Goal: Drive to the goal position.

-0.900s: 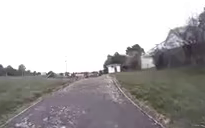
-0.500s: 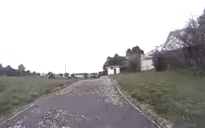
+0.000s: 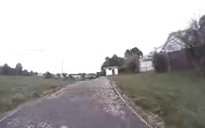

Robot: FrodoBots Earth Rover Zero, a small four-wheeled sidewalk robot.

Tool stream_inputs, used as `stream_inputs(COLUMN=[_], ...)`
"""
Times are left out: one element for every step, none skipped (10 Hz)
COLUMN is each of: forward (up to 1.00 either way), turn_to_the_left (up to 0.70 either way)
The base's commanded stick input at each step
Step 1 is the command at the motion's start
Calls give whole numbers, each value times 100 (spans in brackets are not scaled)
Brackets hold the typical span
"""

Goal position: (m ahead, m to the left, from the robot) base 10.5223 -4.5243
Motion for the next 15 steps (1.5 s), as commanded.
stream_inputs(forward=[100,100,100,100,100,100,100,100,100,100,100,100,100,100,100], turn_to_the_left=[0,0,0,0,0,0,0,0,0,0,0,0,0,0,0])
